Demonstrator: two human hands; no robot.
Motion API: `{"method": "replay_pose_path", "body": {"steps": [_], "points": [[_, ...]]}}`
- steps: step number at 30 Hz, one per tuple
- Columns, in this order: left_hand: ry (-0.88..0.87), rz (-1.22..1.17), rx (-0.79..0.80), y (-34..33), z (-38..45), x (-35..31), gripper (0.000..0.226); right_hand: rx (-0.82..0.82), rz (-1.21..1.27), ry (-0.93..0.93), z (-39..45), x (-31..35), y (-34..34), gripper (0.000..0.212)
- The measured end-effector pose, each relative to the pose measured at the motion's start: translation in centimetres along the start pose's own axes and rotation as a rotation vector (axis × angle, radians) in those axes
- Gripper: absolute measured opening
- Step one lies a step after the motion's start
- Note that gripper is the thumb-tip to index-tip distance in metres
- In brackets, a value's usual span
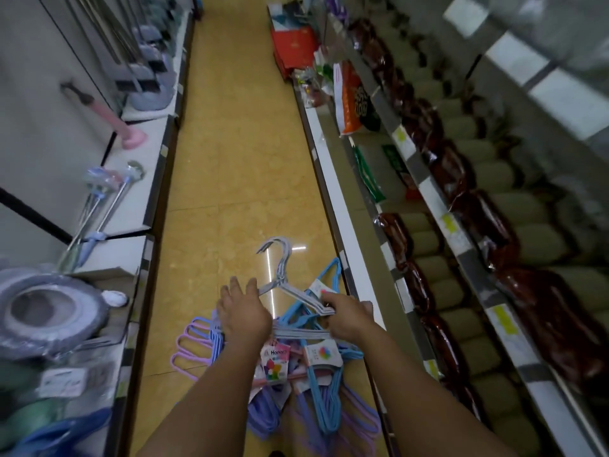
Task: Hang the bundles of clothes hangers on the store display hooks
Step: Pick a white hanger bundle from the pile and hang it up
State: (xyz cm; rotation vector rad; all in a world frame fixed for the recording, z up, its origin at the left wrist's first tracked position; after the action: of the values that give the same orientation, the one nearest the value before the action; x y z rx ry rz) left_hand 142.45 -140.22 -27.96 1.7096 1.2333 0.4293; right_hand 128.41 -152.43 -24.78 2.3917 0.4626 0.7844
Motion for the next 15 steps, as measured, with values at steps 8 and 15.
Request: {"method": "replay_pose_path", "body": {"steps": [8, 15], "points": [[-0.143, -0.043, 0.041, 5.7, -3.3, 4.3, 0.027, 0.037, -0.085, 0.050, -4.2, 6.7, 1.4, 0.023], [-0.053, -0.166, -0.030, 7.9, -6.9, 8.0, 0.025, 0.013, -0.370, 0.089, -5.7, 12.4, 0.6, 0.019]]}}
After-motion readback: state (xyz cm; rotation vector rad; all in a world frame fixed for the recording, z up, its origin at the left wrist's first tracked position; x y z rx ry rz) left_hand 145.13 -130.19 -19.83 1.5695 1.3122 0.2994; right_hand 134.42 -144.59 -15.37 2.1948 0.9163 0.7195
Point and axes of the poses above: each hand's wrist, its own z-axis towards the middle knuckle, its own y-axis out of the back of the hand, x = y × z, the point moved 3 cm from there along z, towards the middle knuckle, and after that the axes turned 8 degrees about x, right-handed, at the moved point
